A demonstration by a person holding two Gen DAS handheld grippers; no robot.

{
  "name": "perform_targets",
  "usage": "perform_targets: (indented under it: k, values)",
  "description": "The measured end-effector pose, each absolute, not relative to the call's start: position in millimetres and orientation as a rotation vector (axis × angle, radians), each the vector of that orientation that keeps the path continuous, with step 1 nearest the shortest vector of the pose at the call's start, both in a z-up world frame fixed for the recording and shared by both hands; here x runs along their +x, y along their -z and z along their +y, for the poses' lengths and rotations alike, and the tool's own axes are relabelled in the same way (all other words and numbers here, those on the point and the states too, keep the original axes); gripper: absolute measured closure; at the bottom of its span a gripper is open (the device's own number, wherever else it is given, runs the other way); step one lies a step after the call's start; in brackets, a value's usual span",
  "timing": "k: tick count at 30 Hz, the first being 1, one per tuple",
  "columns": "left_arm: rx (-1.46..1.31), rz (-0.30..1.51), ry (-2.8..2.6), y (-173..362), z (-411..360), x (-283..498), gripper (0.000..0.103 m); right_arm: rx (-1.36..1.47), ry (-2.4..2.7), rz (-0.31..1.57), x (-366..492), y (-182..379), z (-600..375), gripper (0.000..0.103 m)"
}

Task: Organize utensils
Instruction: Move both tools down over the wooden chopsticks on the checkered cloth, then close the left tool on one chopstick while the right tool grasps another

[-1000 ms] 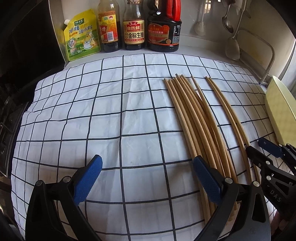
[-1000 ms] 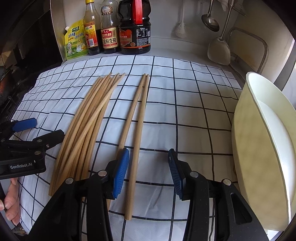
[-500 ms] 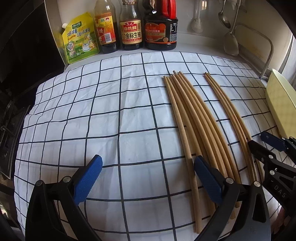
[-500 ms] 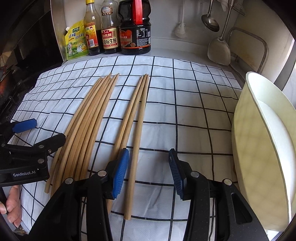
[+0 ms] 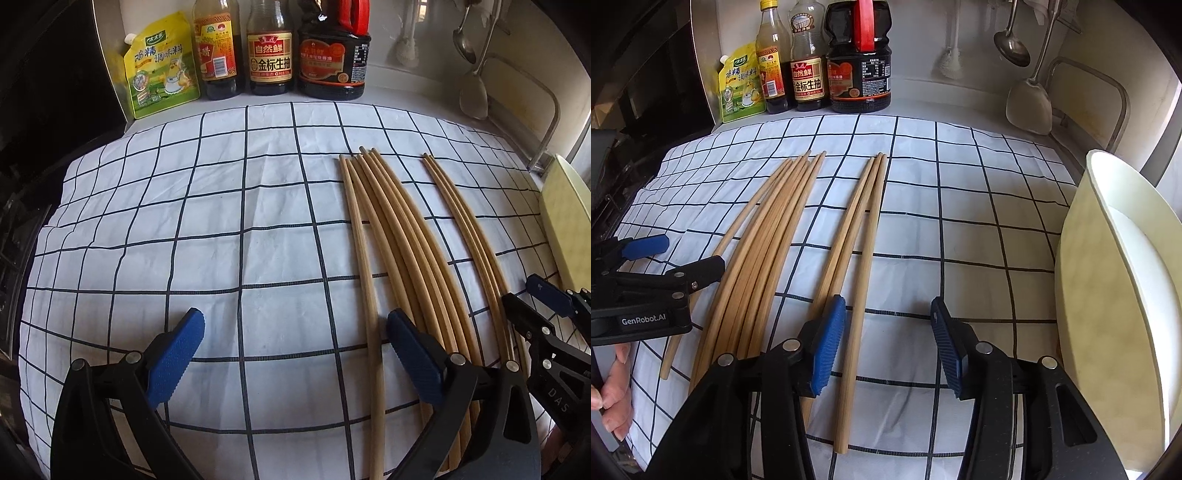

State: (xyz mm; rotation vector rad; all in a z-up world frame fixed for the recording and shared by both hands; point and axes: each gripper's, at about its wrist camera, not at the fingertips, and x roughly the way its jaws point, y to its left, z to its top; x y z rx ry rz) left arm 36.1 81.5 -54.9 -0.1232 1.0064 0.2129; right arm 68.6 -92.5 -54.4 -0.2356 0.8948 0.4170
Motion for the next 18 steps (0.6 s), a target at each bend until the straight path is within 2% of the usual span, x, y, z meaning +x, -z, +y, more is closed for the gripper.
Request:
perform_targets:
  k: [2, 5, 7, 10, 12, 13, 14, 18]
  values:
    - [-0.111, 1.006, -0.197, 54, 78, 38, 0.01, -0.237, -0.416, 0.892, 72, 54, -89, 0.057]
    - [-0.107, 1.009, -0.18, 52, 76, 42, 0.02, -0.244, -0.42, 0.893, 77, 54, -83, 0.06]
    - [-0.105, 1.006, -0.176, 50, 75, 43, 0.028, -0.257, -0.439, 0.889, 77, 53, -79, 0.073]
    - [-0.102, 0.993, -0.16, 48, 73, 39, 0.048, -0.274, -0.45, 0.878, 74, 54, -75, 0.088]
    - [-0.101, 0.988, -0.145, 46, 70, 36, 0.074, -0.274, -0.447, 0.877, 74, 54, -76, 0.096]
    - [-0.108, 0.988, -0.137, 45, 69, 34, 0.081, -0.264, -0.45, 0.878, 75, 54, -77, 0.096]
    - [-0.12, 0.991, -0.125, 45, 70, 33, 0.094, -0.252, -0.453, 0.879, 75, 54, -78, 0.097]
    - [-0.163, 0.995, -0.104, 45, 74, 28, 0.096, -0.235, -0.449, 0.874, 74, 54, -81, 0.097]
